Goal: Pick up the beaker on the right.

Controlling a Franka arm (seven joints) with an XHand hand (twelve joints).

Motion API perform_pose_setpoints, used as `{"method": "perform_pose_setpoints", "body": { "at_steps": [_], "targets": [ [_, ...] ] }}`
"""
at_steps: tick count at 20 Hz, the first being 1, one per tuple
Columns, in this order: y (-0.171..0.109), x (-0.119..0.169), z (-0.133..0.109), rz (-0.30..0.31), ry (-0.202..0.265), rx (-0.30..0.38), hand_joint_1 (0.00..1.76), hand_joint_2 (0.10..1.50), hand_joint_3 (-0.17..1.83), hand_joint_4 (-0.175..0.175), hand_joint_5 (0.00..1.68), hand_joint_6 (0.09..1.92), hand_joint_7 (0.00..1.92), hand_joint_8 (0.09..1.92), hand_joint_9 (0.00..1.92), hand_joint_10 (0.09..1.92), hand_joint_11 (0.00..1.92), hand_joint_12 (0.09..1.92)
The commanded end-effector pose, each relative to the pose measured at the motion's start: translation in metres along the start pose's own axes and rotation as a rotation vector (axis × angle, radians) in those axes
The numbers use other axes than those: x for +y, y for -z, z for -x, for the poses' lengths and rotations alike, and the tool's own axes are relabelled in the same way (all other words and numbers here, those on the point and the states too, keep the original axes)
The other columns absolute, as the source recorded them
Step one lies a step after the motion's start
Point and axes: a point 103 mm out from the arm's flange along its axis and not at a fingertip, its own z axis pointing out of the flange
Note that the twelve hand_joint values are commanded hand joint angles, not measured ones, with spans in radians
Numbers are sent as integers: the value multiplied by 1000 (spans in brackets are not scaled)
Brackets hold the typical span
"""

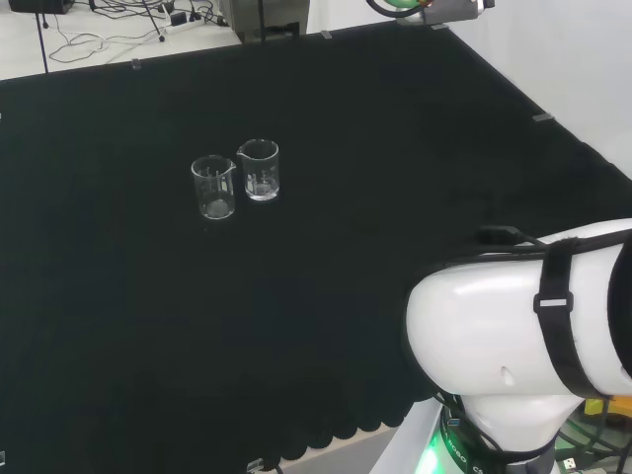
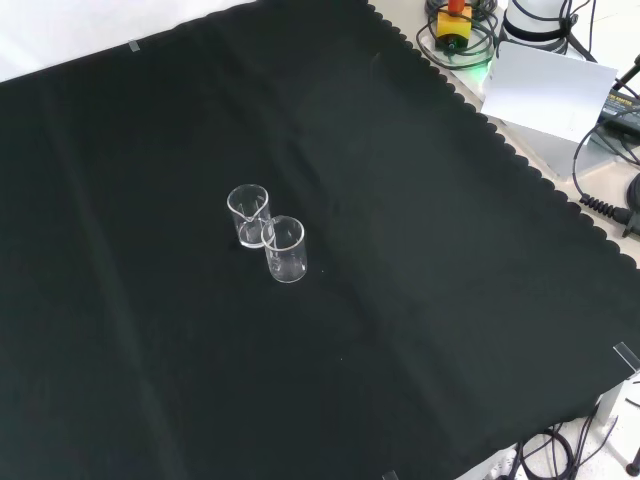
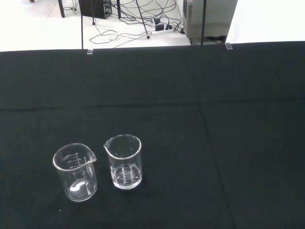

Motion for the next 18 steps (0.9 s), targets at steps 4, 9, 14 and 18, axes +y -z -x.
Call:
{"method": "perform_pose_setpoints", "body": {
  "at_steps": [4, 9, 14, 18],
  "targets": [
    [0, 0, -1, 4, -1, -5, 4, 1332, 374, -20, 176, 247, 0, 428, 93, 630, 0, 1257],
    [-5, 1, 4, -1, -14, -1, 0, 1353, 332, -20, 193, 213, 0, 433, 95, 630, 0, 1263],
    [-24, 10, 12, -20, -27, 6, 69, 1334, 280, -22, 216, 164, 42, 469, 125, 641, 0, 1273],
    [-41, 24, 22, -38, -44, 25, 252, 1247, 253, -29, 240, 109, 93, 516, 176, 665, 0, 1353]
  ]
}}
